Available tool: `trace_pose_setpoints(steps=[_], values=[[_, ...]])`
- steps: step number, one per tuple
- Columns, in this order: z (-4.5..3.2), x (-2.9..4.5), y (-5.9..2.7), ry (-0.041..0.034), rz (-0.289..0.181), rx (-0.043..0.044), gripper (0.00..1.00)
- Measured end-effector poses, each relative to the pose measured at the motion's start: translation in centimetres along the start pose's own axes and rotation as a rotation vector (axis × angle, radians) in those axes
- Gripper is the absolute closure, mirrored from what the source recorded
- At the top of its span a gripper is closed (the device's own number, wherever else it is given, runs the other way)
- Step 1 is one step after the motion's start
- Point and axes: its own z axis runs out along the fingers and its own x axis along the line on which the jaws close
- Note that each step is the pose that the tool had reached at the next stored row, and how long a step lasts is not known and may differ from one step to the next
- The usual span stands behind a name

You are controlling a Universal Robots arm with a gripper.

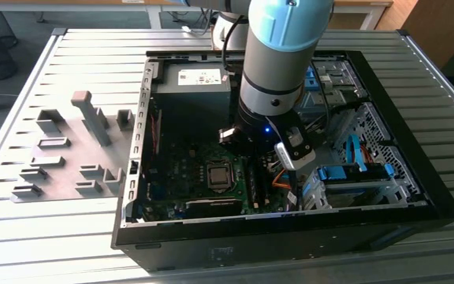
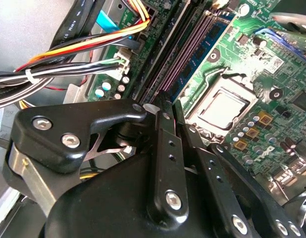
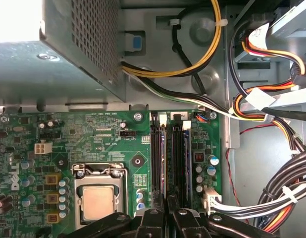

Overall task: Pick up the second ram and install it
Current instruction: 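Insert the second ram into the second slot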

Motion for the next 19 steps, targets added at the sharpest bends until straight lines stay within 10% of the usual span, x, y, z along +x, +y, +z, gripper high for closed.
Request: trace_pose_setpoints(steps=[19], values=[[0.37,-0.01,0.01,0.0002,0.000,-0.0022,0.86]])
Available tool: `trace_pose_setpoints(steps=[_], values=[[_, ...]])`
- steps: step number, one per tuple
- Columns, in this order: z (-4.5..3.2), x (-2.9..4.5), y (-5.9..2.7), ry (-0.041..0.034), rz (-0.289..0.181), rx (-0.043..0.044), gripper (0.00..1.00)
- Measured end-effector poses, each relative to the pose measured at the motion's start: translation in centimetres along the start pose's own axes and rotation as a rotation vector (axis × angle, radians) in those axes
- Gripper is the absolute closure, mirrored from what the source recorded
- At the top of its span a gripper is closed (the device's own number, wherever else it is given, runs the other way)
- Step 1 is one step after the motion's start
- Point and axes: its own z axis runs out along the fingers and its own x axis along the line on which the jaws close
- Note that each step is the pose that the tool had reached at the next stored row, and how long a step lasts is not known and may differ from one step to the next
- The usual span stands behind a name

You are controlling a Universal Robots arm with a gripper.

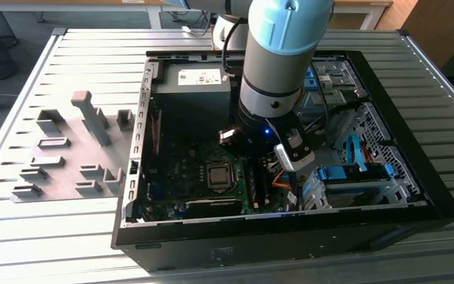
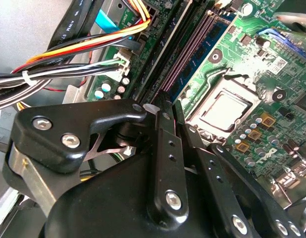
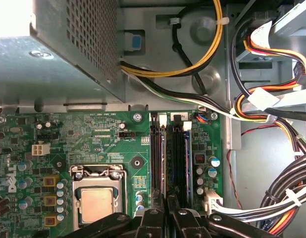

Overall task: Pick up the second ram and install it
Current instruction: 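Insert the second ram into the second slot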

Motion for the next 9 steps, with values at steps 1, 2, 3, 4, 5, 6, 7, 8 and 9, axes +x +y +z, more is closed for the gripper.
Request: trace_pose_setpoints(steps=[1,2,3,4,5,6,7,8,9], values=[[0.00,0.00,0.00,0.0000,0.000,0.0000,0.86],[0.01,0.00,0.00,0.0000,0.000,0.0000,0.86],[0.01,0.00,0.00,0.0000,0.000,0.0000,0.86],[0.01,0.00,0.00,0.0000,0.000,0.0000,0.86],[0.01,0.00,0.00,0.0003,0.000,0.0001,0.86],[0.01,-0.01,0.00,0.0015,0.000,0.0000,0.86],[-0.02,-0.01,0.00,0.0028,0.000,-0.0001,0.86],[-0.11,-0.01,0.01,0.0040,0.000,0.0001,0.86],[-0.22,-0.02,0.01,0.0054,0.000,0.0002,0.86]])
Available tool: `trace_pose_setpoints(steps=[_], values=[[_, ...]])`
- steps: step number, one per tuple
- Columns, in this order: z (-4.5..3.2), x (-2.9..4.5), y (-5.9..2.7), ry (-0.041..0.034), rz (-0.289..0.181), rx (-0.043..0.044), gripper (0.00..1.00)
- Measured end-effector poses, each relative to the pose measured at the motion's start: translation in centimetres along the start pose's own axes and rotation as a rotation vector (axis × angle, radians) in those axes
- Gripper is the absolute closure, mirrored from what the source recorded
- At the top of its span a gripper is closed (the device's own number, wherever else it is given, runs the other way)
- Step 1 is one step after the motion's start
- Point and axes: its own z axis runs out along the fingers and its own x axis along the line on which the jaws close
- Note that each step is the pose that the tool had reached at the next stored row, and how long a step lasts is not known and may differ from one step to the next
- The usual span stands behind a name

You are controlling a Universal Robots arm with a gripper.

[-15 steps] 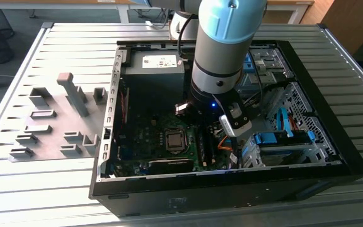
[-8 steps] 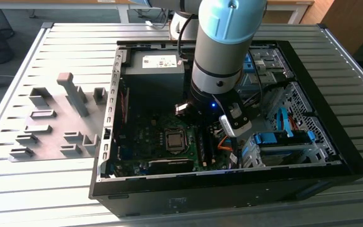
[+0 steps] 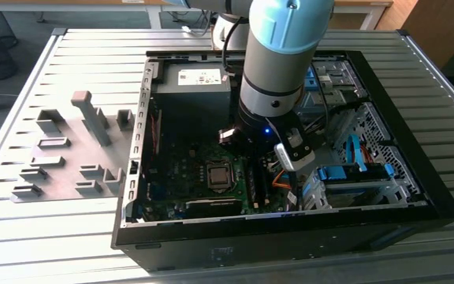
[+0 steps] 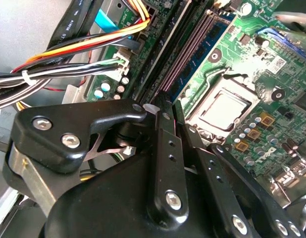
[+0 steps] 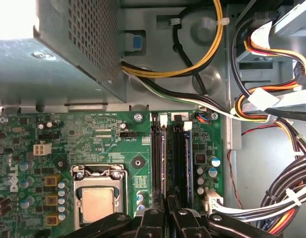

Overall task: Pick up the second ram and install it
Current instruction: 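Insert the second ram into the second slot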

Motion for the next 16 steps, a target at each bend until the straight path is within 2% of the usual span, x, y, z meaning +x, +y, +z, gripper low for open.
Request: trace_pose_setpoints(steps=[4,16], values=[[-0.08,-0.10,0.01,0.0041,0.000,0.0002,0.86],[0.12,-0.29,0.05,0.0051,-0.016,0.0003,0.86]])
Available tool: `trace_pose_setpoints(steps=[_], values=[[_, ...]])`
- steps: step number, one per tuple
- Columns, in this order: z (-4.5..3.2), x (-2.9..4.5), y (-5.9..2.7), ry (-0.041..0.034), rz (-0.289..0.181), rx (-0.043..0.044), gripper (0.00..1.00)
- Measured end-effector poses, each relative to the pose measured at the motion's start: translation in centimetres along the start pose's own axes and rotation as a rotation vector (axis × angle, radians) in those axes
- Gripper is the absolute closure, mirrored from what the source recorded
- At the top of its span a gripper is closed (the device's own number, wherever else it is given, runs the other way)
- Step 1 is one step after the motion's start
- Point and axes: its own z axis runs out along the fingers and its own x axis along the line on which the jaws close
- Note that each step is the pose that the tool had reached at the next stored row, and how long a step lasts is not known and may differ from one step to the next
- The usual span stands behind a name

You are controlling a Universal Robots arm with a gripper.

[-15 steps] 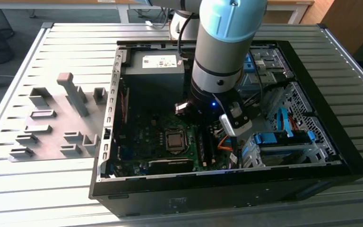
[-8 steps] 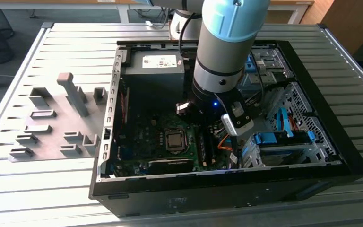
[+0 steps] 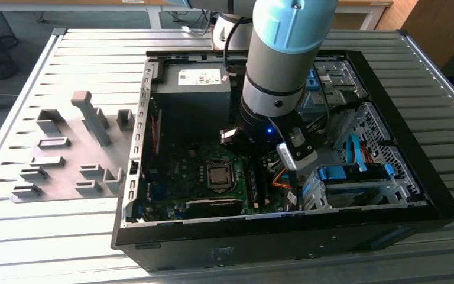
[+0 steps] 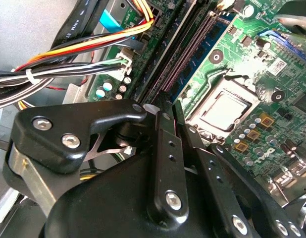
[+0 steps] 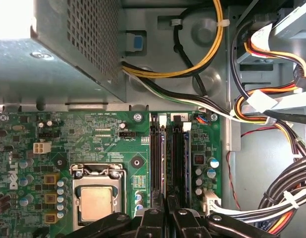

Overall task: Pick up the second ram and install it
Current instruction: 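Insert the second ram into the second slot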

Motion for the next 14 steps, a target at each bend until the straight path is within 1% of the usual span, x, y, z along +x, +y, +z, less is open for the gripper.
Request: trace_pose_setpoints(steps=[5,6,9,12,14], values=[[0.07,0.00,0.01,0.0001,-0.001,-0.0004,0.86],[0.07,0.00,0.01,0.0002,-0.001,-0.0022,0.86],[0.07,0.00,0.01,0.0004,-0.001,-0.0126,0.86],[0.15,-0.01,0.01,0.0003,-0.001,-0.0141,0.86],[0.21,-0.06,0.01,0.0005,-0.003,-0.0136,0.86]])
